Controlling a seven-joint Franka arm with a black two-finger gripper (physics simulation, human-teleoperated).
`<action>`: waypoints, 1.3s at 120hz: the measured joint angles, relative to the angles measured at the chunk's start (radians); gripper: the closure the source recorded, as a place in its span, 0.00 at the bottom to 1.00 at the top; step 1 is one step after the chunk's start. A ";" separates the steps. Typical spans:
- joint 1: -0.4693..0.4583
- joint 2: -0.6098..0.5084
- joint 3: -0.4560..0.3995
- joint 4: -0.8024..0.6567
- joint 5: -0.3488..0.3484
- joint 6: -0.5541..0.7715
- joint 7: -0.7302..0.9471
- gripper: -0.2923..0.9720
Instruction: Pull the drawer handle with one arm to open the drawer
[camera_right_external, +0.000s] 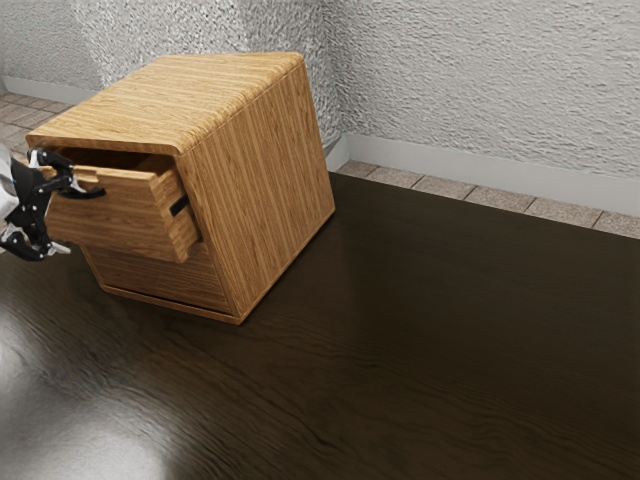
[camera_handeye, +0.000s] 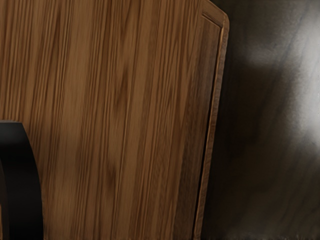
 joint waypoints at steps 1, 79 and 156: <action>0.003 -0.001 -0.002 -0.002 -0.001 0.000 0.000 0.27; 0.318 -0.154 -0.242 -0.199 -0.051 -0.001 -0.005 0.31; 0.517 -0.358 -0.357 -0.358 -0.070 -0.030 -0.004 0.32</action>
